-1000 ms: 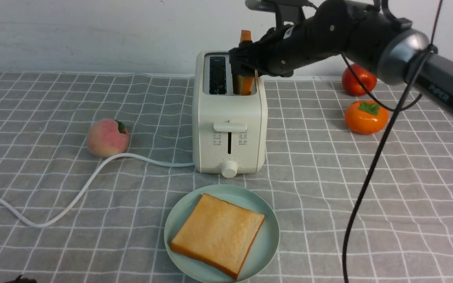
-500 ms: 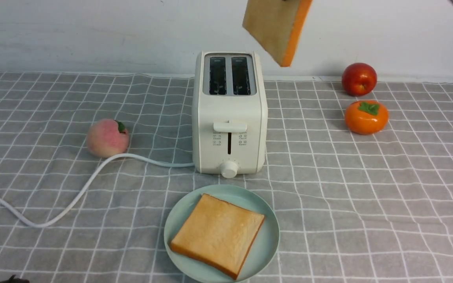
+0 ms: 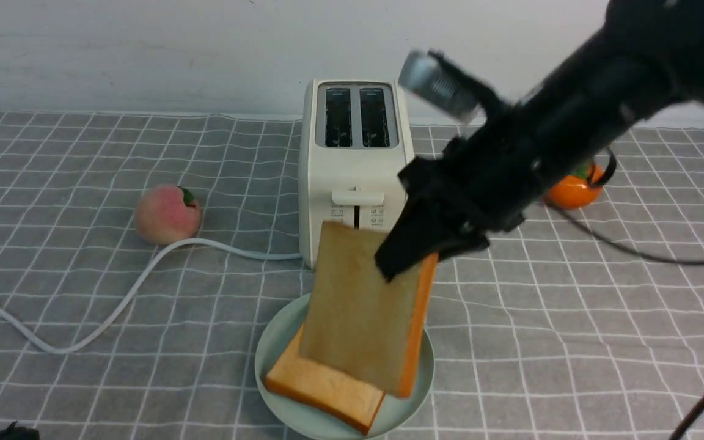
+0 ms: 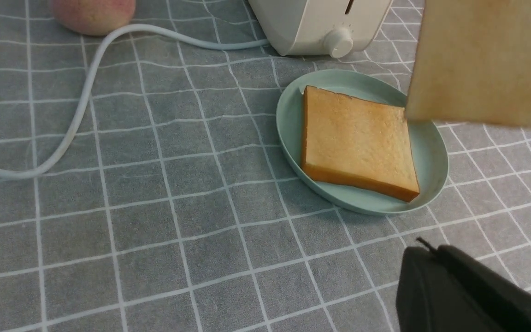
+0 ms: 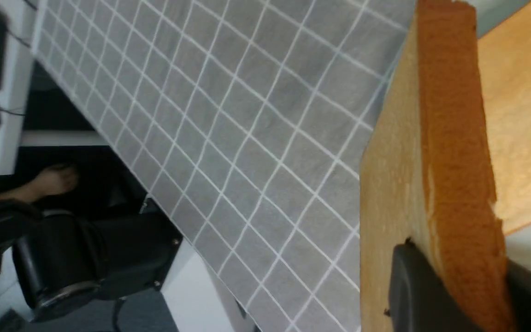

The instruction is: Take toasted bread from bread machine on grey coffee table place on plate.

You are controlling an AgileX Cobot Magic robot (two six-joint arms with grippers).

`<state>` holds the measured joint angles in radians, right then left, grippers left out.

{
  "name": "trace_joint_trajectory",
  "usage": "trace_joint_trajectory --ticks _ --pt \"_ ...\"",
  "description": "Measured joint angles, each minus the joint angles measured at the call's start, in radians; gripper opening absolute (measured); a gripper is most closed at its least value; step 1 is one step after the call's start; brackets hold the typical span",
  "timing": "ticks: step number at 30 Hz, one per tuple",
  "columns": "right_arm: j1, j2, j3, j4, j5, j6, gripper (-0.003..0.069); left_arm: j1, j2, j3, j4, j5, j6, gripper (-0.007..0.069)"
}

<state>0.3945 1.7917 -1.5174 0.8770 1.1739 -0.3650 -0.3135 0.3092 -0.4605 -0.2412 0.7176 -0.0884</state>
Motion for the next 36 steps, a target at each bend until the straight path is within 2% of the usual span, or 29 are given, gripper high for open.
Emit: trace_joint_trajectory --ticks 4,7,12,14,15,16,17,19,20,21,22,24,26,27,28,29,30,31,32,34,35,36 --pt "0.000 0.070 0.099 0.075 -0.146 -0.063 0.0115 0.000 0.000 0.000 0.003 0.000 0.000 -0.0014" --pt "0.000 0.114 0.107 0.090 -0.198 -0.067 0.0159 0.000 0.000 0.000 0.004 0.000 0.000 -0.0014" --pt "-0.001 0.145 0.108 0.075 -0.229 -0.070 0.0335 0.000 0.000 0.000 0.006 0.009 0.000 -0.0014" --pt "-0.011 0.141 0.101 0.028 -0.213 -0.070 0.0443 0.000 0.000 0.000 0.006 0.019 0.000 -0.0014" --pt "-0.018 0.136 0.093 -0.013 -0.196 -0.070 0.0483 0.000 0.000 0.000 0.006 0.025 0.000 -0.0014" --pt "-0.020 0.135 0.091 -0.013 -0.191 -0.070 0.0491 0.000 0.000 0.000 0.006 0.025 0.000 -0.0014" --pt "-0.035 0.118 0.068 -0.080 -0.152 -0.066 0.0543 0.000 0.000 0.000 0.007 0.032 0.000 -0.0014" --pt "-0.046 0.096 0.050 -0.139 -0.127 -0.057 0.0569 0.000 0.000 0.000 0.007 0.035 0.000 -0.0014" --pt "-0.055 0.055 0.009 -0.231 -0.080 -0.016 0.0582 0.000 0.000 0.000 0.007 0.036 0.000 -0.0014" --pt "-0.056 0.049 0.004 -0.243 -0.074 -0.010 0.0582 0.000 0.000 0.000 0.007 0.036 0.000 -0.0014" --pt "-0.059 -0.013 -0.035 -0.358 -0.034 0.047 0.0573 0.000 0.000 0.000 0.007 0.037 0.000 -0.0014" --pt "-0.059 -0.068 -0.069 -0.465 0.008 0.113 0.0548 0.000 0.000 0.000 0.007 0.037 0.000 -0.0014" --pt "-0.059 -0.164 -0.096 -0.591 0.041 0.214 0.0484 0.000 0.000 0.000 0.007 0.035 0.000 -0.0014" --pt "-0.059 -0.183 -0.097 -0.615 0.042 0.224 0.0477 0.000 0.000 0.000 0.007 0.034 0.000 -0.0014" --pt "-0.059 -0.260 -0.099 -0.710 0.055 0.320 0.0400 0.000 0.000 0.000 0.007 0.026 0.000 -0.0014" --pt "-0.059 -0.310 -0.094 -0.767 0.058 0.365 0.0361 0.000 0.000 0.000 0.007 0.020 0.000 -0.0014" --pt "-0.059 -0.310 -0.094 -0.767 0.058 0.365 0.0361 0.000 0.000 0.000 0.007 0.020 0.000 -0.0014" --pt "-0.059 -0.392 -0.071 -0.853 0.063 0.460 0.0269 0.000 0.000 0.000 0.007 0.011 0.000 -0.0014" --pt "-0.059 -0.414 -0.063 -0.877 0.063 0.478 0.0248 0.000 0.000 0.000 0.007 0.008 0.000 -0.0014" --pt "-0.059 -0.562 0.017 -0.977 0.071 0.563 0.0109 0.000 0.000 0.000 0.007 -0.017 0.000 -0.0014" --pt "-0.059 -0.616 0.059 -0.998 0.071 0.578 0.0067 0.000 0.000 0.000 0.005 -0.032 0.000 -0.0014" --pt "-0.059 -0.627 0.059 -1.002 0.070 0.580 0.0067 0.000 0.000 0.000 0.005 -0.036 0.000 -0.0014"
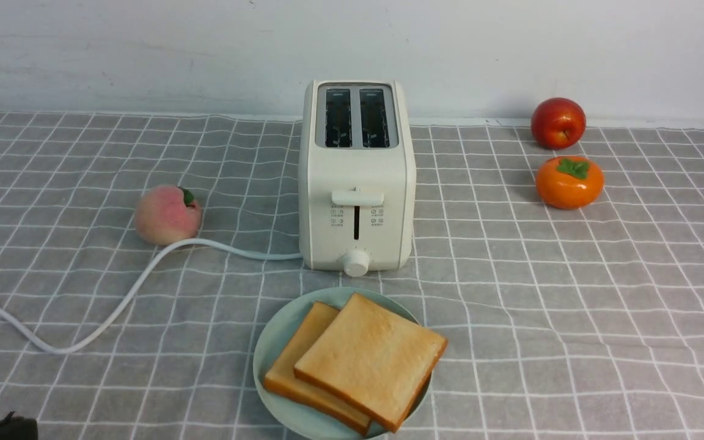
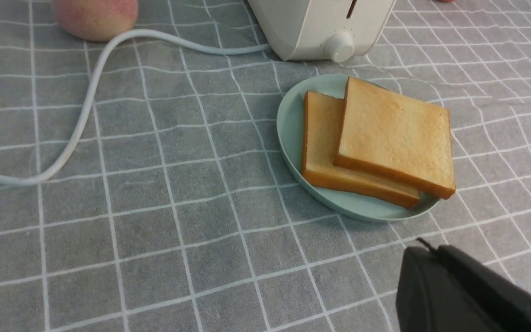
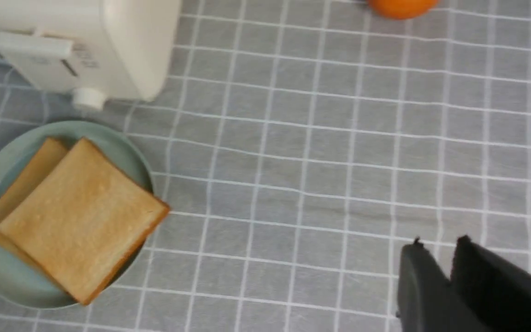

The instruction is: Take toasted bread from bread machine on grey coffee table place on plate.

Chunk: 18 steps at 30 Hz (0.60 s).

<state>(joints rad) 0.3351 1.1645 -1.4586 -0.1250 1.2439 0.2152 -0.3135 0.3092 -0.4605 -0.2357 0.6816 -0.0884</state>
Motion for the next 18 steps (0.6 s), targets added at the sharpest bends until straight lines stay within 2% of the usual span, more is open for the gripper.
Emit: trace_joint_trajectory --ticks 1,3,5,6,7,11,16,18 --pt "0.000 -0.091 0.091 -0.018 -0.033 0.021 0.0004 0.000 0.000 0.000 0.000 -0.032 0.000 -0.0014" --pt "0.000 -0.201 0.187 -0.026 -0.101 0.038 -0.0017 0.000 0.000 0.000 -0.002 -0.075 0.000 -0.0014" --pt "0.000 -0.349 0.355 -0.026 -0.244 0.066 -0.0019 0.000 0.000 0.000 -0.003 -0.125 0.000 -0.0014" --pt "0.000 -0.363 0.371 -0.026 -0.244 0.066 -0.0019 0.000 0.000 0.000 -0.003 -0.133 0.000 -0.0014" --pt "0.000 -0.421 0.432 -0.026 -0.313 0.076 -0.0019 0.000 0.000 0.000 -0.004 -0.145 0.000 -0.0014" --pt "0.000 -0.805 0.785 -0.035 -0.621 0.089 -0.0018 0.000 0.000 0.000 -0.018 -0.204 0.000 -0.0014" --pt "0.000 -1.084 1.029 -0.073 -0.849 0.089 -0.0014 0.000 0.000 0.000 -0.037 -0.215 0.000 -0.0014" --pt "0.000 -1.174 1.135 -0.145 -0.933 0.089 -0.0005 0.000 0.001 0.000 -0.043 -0.232 0.000 -0.0014"
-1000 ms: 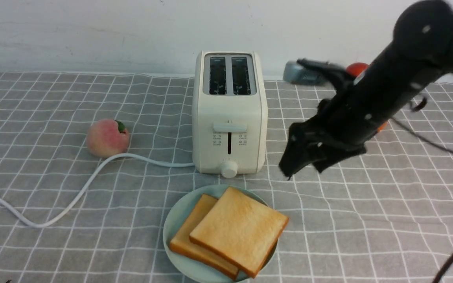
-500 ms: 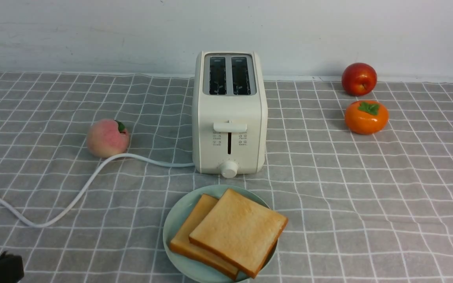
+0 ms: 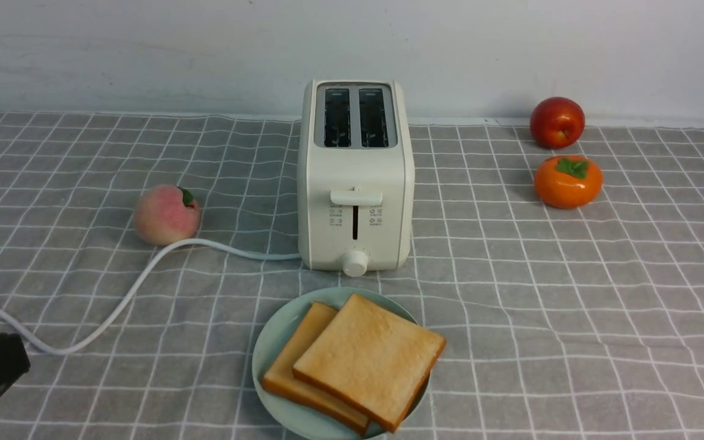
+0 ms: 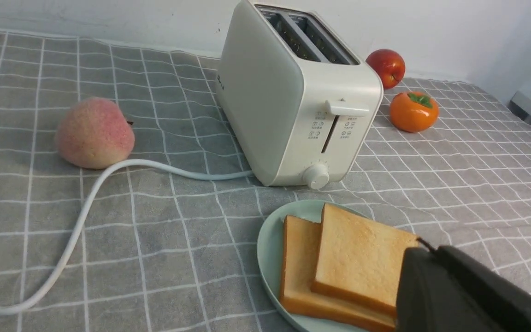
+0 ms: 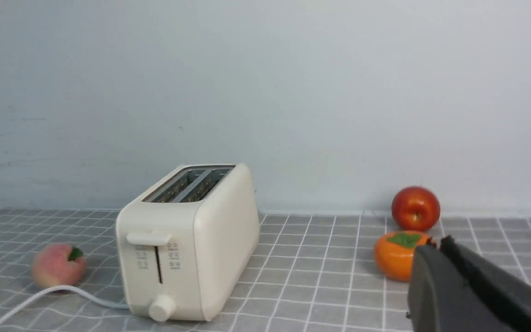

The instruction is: Take toasted bread from bread machine on grey coffee table place on plate.

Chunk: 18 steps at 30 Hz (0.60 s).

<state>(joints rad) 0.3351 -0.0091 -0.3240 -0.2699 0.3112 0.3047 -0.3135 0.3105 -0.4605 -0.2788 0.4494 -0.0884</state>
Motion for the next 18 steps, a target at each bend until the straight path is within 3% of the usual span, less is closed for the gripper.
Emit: trace_joint_trajectory --ticks 5,18 --pt "0.000 0.032 0.057 -0.076 -0.032 0.001 0.0006 0.000 0.009 0.001 -0.001 0.001 0.000 -0.0013" --pt "0.000 0.051 0.058 -0.094 -0.033 0.001 0.0015 0.000 0.020 0.001 0.000 0.027 0.000 -0.0008"
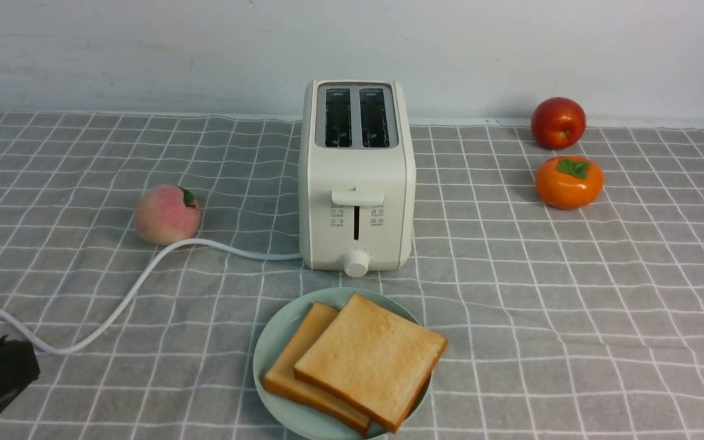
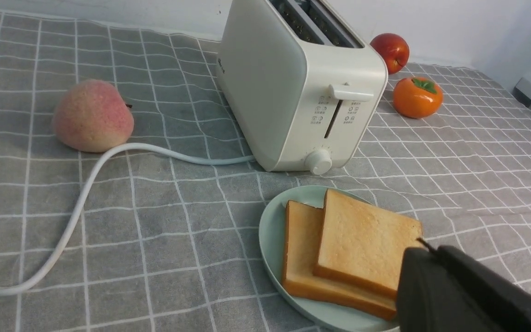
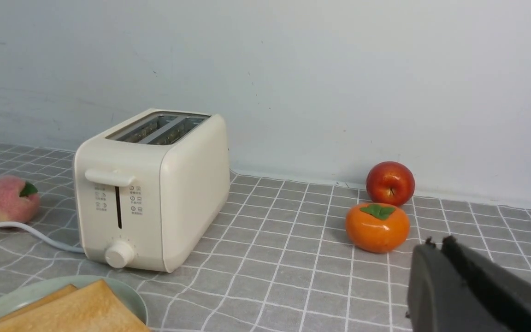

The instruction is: Take toasted bread from bread machine on grey coffee table place on plate.

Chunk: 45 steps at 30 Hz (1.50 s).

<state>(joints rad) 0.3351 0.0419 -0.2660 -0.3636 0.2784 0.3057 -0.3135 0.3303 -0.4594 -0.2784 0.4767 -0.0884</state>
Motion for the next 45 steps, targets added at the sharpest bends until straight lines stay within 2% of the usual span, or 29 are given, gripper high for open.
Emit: trace_joint_trajectory --ticks 10,14,18,24,26,32,37,45 --pt "0.000 0.000 0.000 0.000 0.000 0.000 0.0025 0.000 0.000 0.009 0.002 -0.003 0.002 0.0001" --pt "0.000 0.000 0.000 0.000 0.000 0.000 0.0030 0.000 -0.011 0.061 -0.002 -0.050 0.014 0.0004" --pt "0.000 0.000 0.000 0.000 0.000 0.000 0.0038 0.000 -0.115 0.265 0.014 -0.216 -0.010 0.0011" --pt "0.000 0.000 0.000 0.000 0.000 0.000 0.0048 0.014 -0.284 0.473 0.114 -0.340 -0.077 0.0013" --pt "0.000 0.000 0.000 0.000 0.000 0.000 0.0049 0.033 -0.304 0.481 0.122 -0.334 -0.080 0.0014" --pt "0.000 0.000 0.000 0.000 0.000 0.000 0.0058 0.207 -0.340 0.487 0.144 -0.202 -0.082 0.0016" --pt "0.000 0.000 0.000 0.000 0.001 0.000 0.0066 0.221 -0.340 0.490 0.145 -0.099 -0.083 0.0020" --pt "0.000 0.000 0.000 0.000 0.001 0.000 0.0080 0.221 -0.340 0.490 0.145 -0.097 -0.083 0.0029"
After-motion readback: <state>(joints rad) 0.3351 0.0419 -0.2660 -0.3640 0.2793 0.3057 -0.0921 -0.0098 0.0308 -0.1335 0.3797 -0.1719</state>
